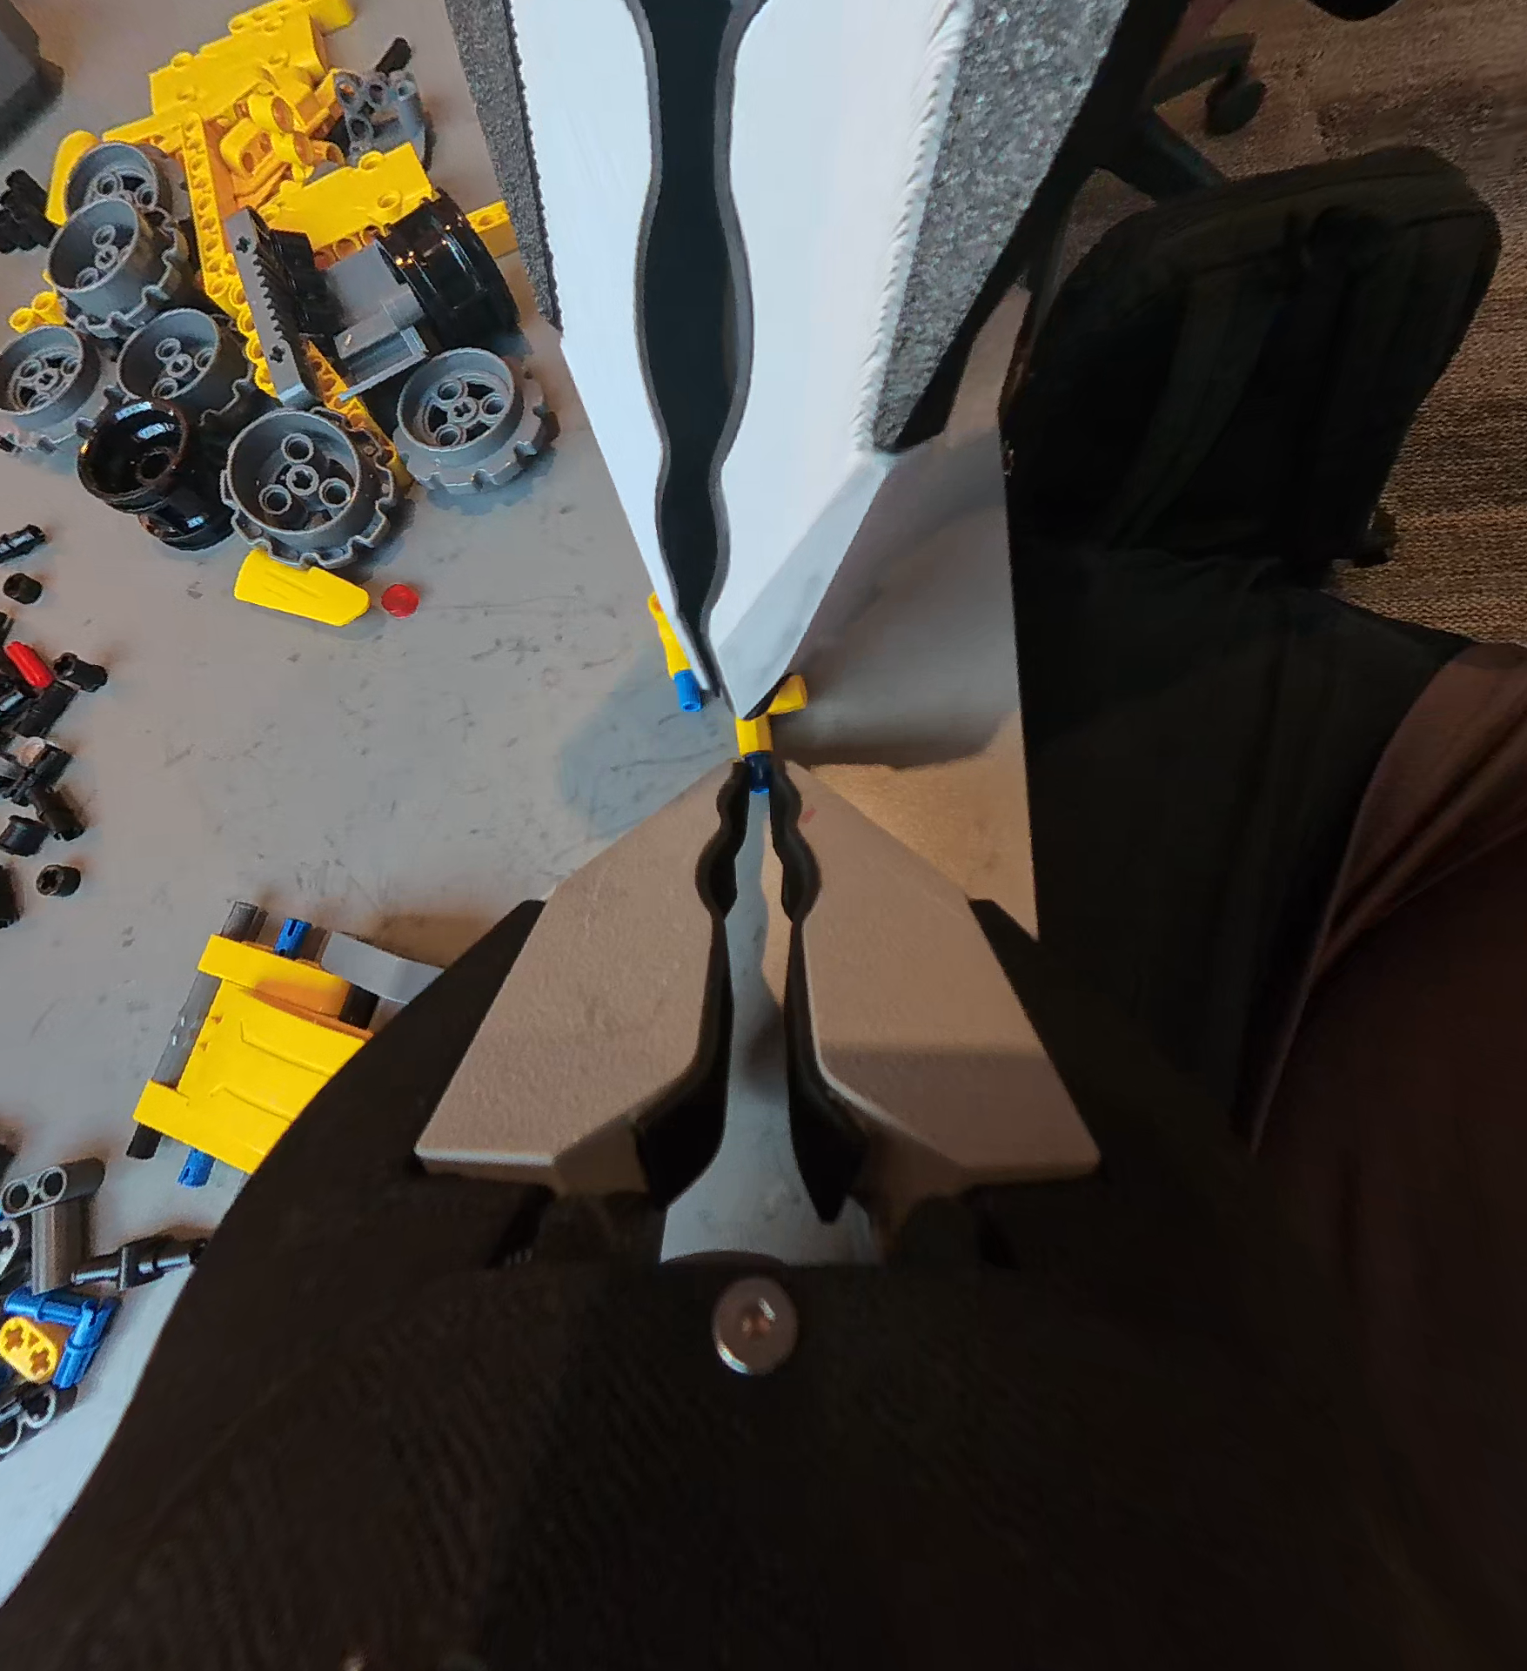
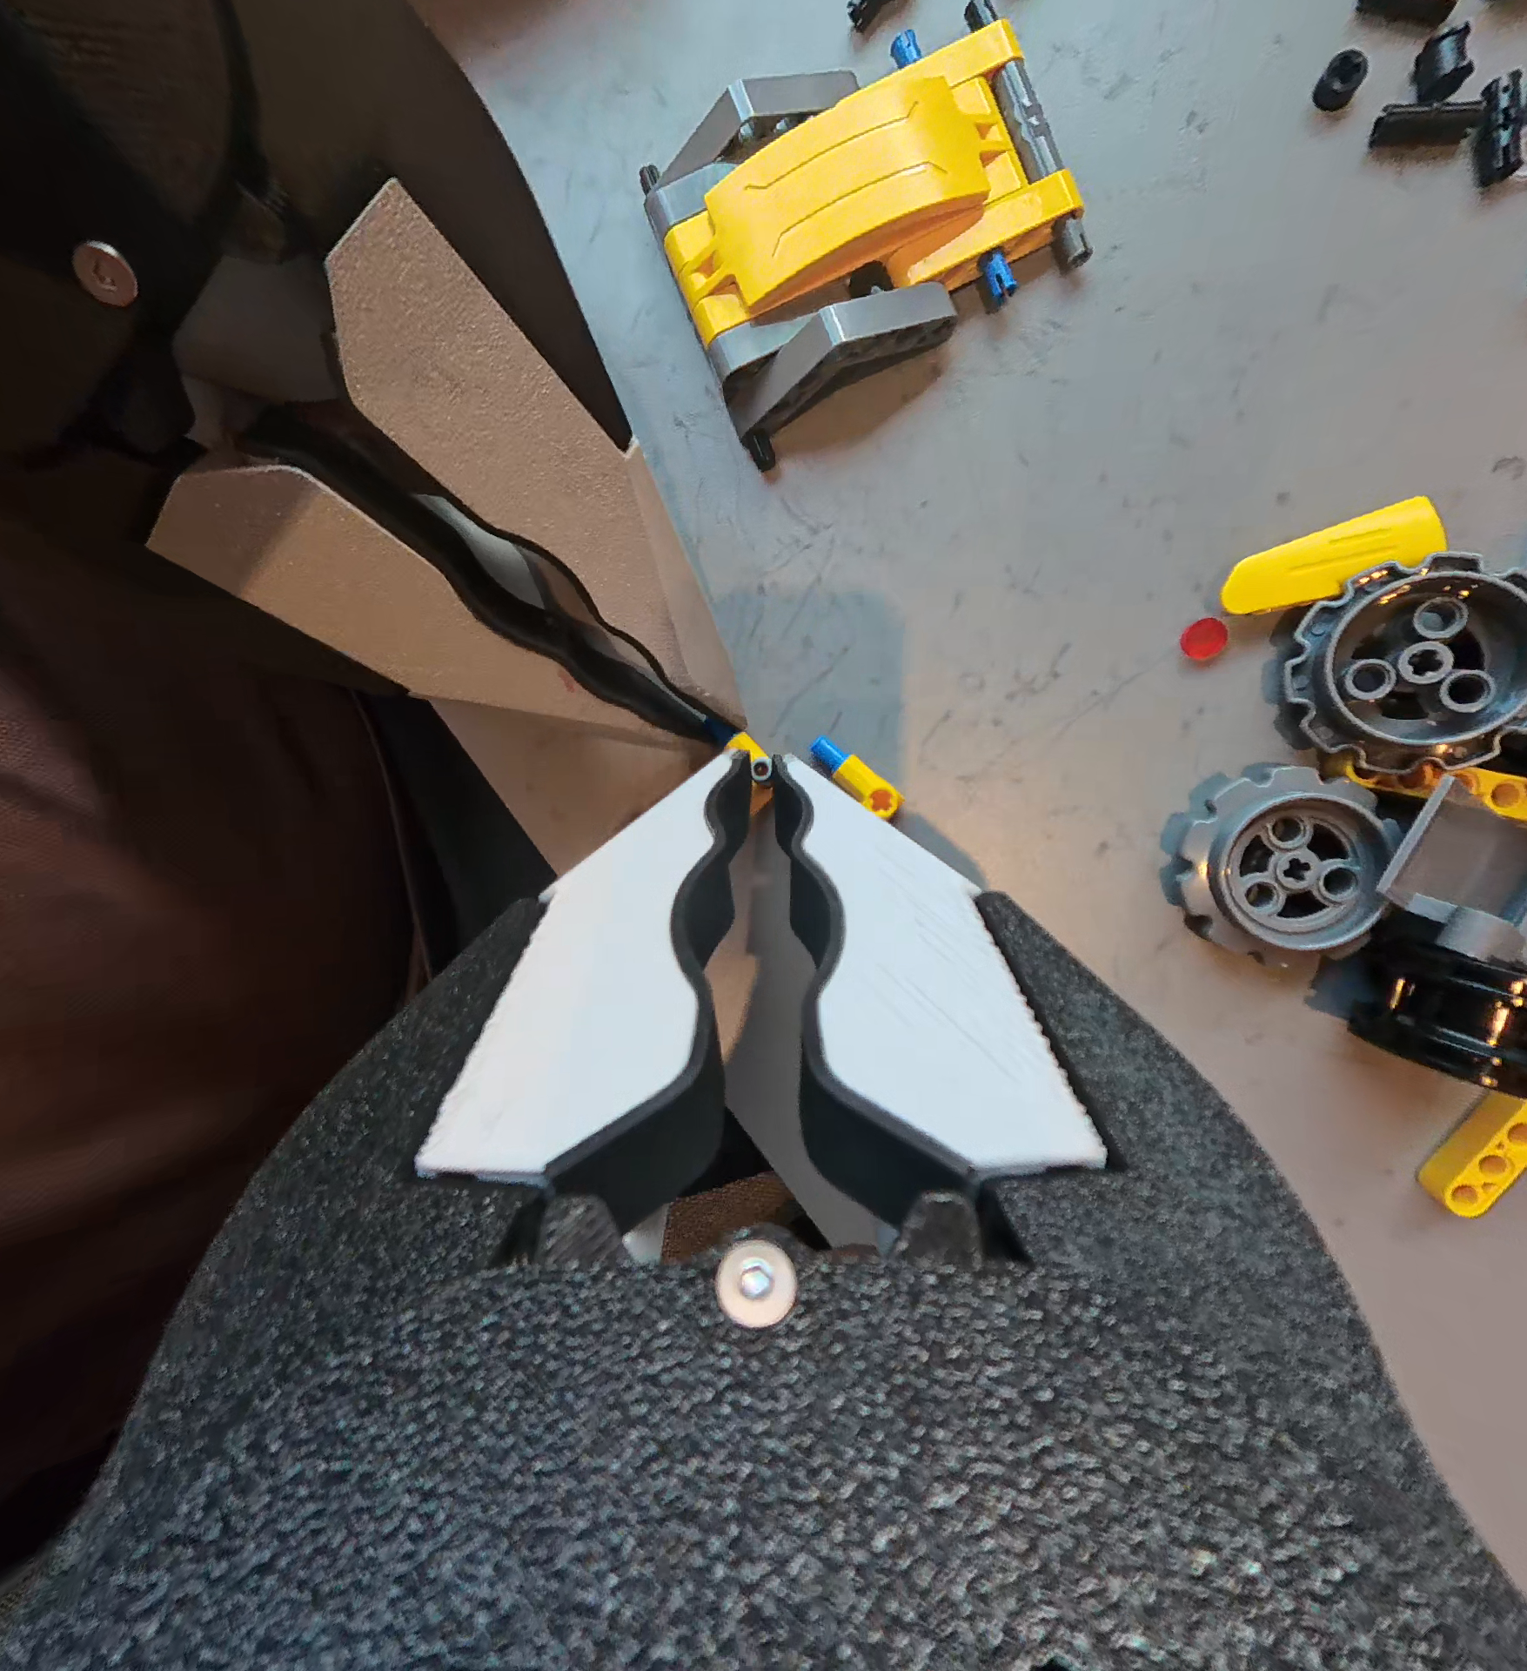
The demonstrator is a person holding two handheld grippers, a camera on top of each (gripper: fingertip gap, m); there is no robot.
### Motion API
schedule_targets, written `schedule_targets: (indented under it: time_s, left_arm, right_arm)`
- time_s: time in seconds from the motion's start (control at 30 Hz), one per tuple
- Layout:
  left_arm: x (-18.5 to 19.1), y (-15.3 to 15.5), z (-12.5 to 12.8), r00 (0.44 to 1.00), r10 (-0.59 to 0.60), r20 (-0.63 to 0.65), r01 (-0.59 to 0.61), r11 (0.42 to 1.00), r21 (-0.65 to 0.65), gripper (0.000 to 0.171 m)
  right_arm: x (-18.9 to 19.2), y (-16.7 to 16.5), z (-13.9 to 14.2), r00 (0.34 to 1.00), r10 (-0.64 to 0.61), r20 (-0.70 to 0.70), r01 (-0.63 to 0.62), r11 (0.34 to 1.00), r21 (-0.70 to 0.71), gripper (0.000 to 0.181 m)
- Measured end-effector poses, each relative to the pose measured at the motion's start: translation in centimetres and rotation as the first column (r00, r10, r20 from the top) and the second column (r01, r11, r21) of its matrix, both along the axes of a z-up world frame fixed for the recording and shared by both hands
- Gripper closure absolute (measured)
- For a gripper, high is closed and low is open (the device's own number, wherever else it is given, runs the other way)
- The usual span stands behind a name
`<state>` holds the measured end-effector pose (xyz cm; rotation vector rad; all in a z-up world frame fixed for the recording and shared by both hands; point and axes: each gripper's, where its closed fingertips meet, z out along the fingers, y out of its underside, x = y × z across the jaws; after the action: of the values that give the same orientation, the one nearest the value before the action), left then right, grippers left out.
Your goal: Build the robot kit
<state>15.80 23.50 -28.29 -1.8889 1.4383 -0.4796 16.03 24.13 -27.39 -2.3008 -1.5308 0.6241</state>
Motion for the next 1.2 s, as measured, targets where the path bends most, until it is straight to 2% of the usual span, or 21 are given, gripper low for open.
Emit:
schedule_targets:
  time_s: [0.17, 0.5, 0.7, 1.2]
  left_arm:
    - [-0.02, 0.03, 0.01, 1.0, 0.0, -0.004, 0.0, 1.0, 0.015, 0.171]
    - [-0.02, 0.08, 0.01, 1.0, 0.001, -0.006, -0.001, 1.0, 0.018, 0.17]
    - [-0.04, 0.13, 0.01, 1.0, 0.004, -0.005, -0.004, 1.0, 0.017, 0.17]
    - [-0.07, 0.23, 0.02, 1.0, 0.01, -0.008, -0.01, 1.0, 0.024, 0.171]
  right_arm:
    - [0.1, -0.12, -0.03, 0.998, 0.055, 0.008, -0.055, 0.997, 0.05, 0.177]
    - [0.05, -0.04, -0.06, 0.967, 0.224, 0.118, -0.24, 0.959, 0.148, 0.177]
    - [0.26, -0.15, -0.13, 0.955, 0.268, 0.124, -0.287, 0.941, 0.178, 0.177]
    - [0.04, -0.08, -0.05, 0.984, 0.179, -0.019, -0.179, 0.983, -0.033, 0.177]
